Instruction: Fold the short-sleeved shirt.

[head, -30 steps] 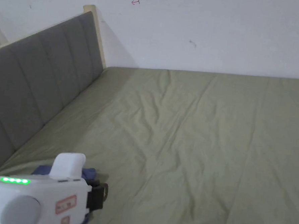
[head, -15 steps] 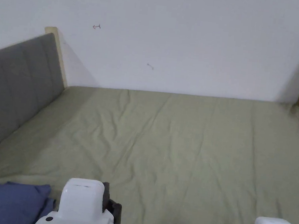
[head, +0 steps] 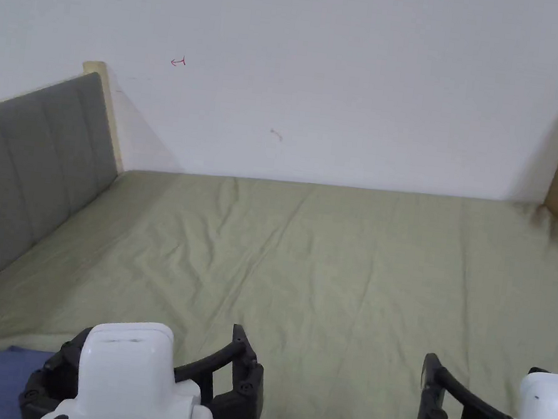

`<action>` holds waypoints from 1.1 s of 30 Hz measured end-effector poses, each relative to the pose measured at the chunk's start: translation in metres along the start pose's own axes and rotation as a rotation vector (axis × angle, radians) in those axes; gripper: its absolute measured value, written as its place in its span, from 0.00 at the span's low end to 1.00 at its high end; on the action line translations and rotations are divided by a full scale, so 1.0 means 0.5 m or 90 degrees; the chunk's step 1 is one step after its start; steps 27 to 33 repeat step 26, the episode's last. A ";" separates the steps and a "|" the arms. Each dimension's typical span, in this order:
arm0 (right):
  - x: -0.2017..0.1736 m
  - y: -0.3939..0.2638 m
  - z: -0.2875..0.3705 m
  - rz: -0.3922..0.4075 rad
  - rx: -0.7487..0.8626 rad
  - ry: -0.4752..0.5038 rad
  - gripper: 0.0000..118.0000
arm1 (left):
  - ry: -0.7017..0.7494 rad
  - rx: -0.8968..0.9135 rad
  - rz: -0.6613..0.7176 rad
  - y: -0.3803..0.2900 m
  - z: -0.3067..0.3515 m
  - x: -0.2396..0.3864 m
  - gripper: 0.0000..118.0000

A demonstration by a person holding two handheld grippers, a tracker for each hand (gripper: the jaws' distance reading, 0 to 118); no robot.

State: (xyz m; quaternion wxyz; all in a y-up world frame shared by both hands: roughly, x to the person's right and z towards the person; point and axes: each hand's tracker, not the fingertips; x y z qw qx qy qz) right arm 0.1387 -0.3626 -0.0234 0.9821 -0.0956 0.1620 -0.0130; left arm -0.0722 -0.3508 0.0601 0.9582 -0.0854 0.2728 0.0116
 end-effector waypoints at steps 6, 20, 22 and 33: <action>0.005 0.018 -0.007 0.033 0.013 0.013 0.73 | -0.066 -0.169 0.054 0.007 -0.038 -0.005 0.93; -0.029 0.026 -0.011 0.022 -0.018 0.023 0.78 | -0.044 -0.125 0.007 0.022 -0.015 0.008 0.90; -0.034 0.029 -0.010 0.025 -0.022 0.024 0.78 | -0.034 -0.124 0.002 0.019 -0.016 0.006 0.90; -0.032 0.029 -0.012 0.023 -0.023 0.026 0.78 | -0.026 -0.122 -0.009 0.017 -0.019 0.005 0.90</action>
